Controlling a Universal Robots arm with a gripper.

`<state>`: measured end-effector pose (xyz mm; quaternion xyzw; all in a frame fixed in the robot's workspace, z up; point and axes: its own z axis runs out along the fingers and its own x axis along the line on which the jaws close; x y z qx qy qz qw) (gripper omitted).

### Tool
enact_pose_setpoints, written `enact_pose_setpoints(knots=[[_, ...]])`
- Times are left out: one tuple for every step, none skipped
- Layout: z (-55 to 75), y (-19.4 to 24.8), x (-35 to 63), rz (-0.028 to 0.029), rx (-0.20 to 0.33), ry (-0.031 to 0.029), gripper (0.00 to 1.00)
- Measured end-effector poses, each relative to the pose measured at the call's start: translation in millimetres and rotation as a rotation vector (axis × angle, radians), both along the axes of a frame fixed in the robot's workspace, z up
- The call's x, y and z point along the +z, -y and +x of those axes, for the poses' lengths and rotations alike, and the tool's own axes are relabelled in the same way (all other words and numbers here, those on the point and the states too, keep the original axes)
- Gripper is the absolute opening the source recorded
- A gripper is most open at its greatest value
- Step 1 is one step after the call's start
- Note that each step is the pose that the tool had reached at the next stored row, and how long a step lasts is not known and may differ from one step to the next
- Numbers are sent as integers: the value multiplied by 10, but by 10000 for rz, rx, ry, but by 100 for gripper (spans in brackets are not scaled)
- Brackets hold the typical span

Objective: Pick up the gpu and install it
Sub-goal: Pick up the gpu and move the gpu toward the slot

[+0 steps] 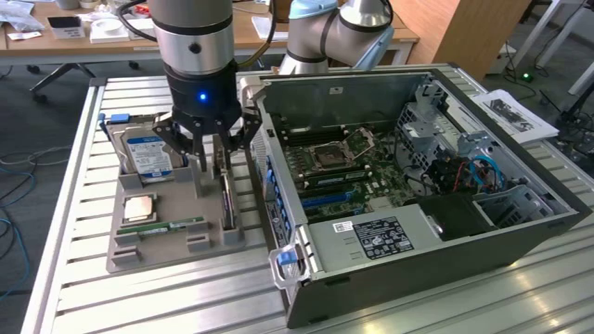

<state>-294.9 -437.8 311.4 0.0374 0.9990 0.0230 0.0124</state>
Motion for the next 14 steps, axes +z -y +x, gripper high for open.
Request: enact_pose_setpoints(knots=[[0, 0, 0, 0, 0, 0, 42], [0, 0, 0, -1, 0, 0, 42], [0, 0, 0, 0, 0, 0, 42], [0, 0, -1, 1, 0, 2, 42], [0, 0, -1, 1, 0, 2, 42], [0, 0, -1, 1, 1, 2, 42], [0, 0, -1, 1, 1, 2, 42], [0, 0, -1, 1, 0, 2, 42], [0, 0, -1, 1, 1, 2, 43], [0, 0, -1, 1, 1, 2, 48], [0, 0, -1, 1, 0, 2, 48], [0, 0, -2, 1, 1, 3, 55], [1, 0, -11, 4, 0, 6, 55], [0, 0, -28, 8, 0, 5, 55]])
